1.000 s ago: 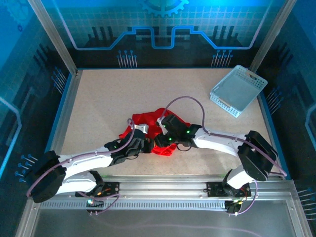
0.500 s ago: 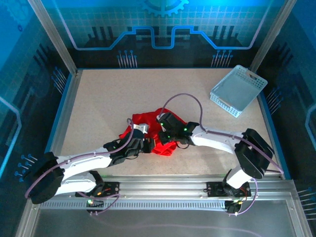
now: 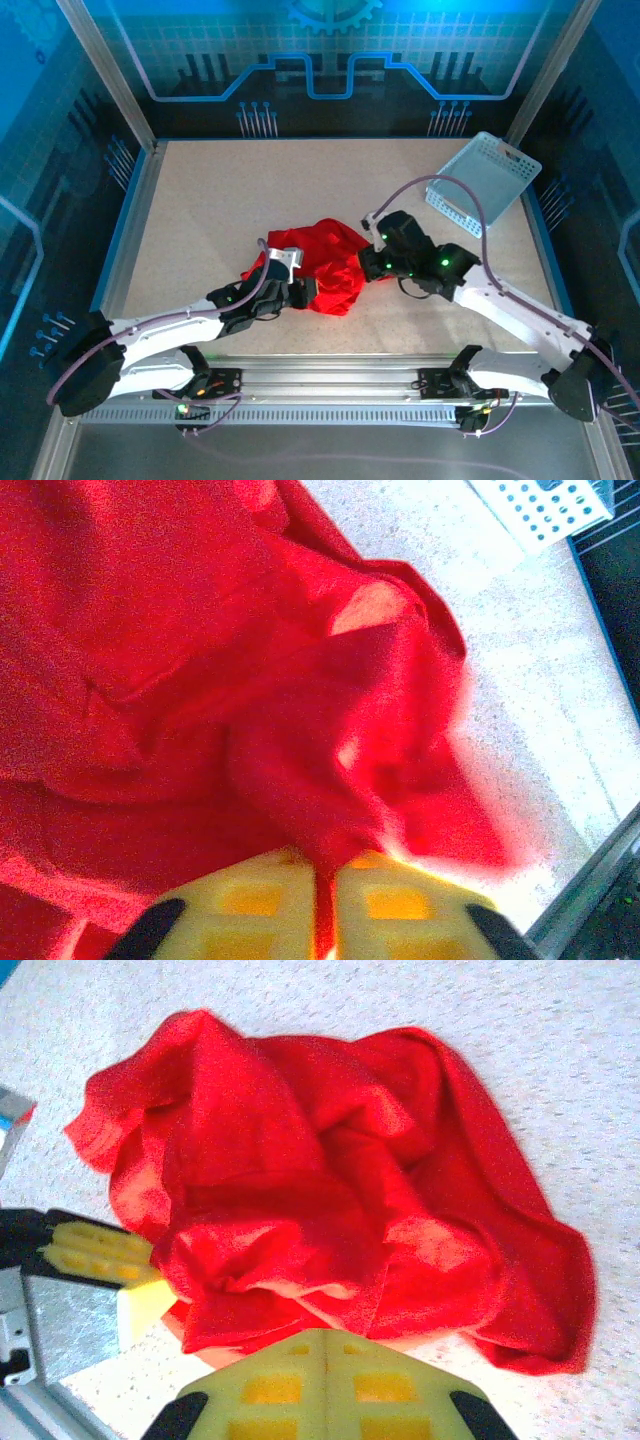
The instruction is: Fold the inside-out t-shirt
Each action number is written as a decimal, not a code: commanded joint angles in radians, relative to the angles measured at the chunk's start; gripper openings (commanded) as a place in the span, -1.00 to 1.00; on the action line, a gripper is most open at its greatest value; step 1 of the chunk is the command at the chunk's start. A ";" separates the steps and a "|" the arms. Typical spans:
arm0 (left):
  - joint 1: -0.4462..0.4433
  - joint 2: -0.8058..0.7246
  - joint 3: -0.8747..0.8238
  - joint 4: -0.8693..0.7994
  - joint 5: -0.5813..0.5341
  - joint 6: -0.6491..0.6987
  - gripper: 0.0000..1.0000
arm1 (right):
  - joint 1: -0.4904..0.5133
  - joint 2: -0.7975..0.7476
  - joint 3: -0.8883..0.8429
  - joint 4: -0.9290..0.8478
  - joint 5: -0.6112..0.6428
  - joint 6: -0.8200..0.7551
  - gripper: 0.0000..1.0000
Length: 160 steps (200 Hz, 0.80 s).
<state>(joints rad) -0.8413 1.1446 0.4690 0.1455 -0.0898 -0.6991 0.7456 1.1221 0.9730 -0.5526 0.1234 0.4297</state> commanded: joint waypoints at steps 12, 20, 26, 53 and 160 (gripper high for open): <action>0.001 -0.014 0.068 -0.106 0.037 0.099 -0.44 | -0.030 -0.041 0.021 -0.076 -0.028 0.011 -1.00; 0.001 -0.023 0.085 -0.139 0.030 0.109 -0.40 | -0.031 -0.042 0.020 -0.078 -0.023 0.008 -1.00; 0.001 -0.033 0.091 -0.154 0.022 0.118 -0.35 | -0.033 -0.041 0.010 -0.072 -0.023 0.003 -1.00; 0.002 -0.060 0.094 -0.196 -0.020 0.128 -0.23 | -0.036 -0.012 -0.087 0.023 -0.110 -0.006 -0.75; 0.319 -0.241 0.100 -0.403 -0.010 0.103 0.08 | 0.185 0.327 -0.099 0.258 -0.061 0.023 -0.18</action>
<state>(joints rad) -0.5812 0.9115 0.5404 -0.1738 -0.1402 -0.6029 0.9115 1.4071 0.8299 -0.3351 0.0284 0.4526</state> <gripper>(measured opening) 0.532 0.401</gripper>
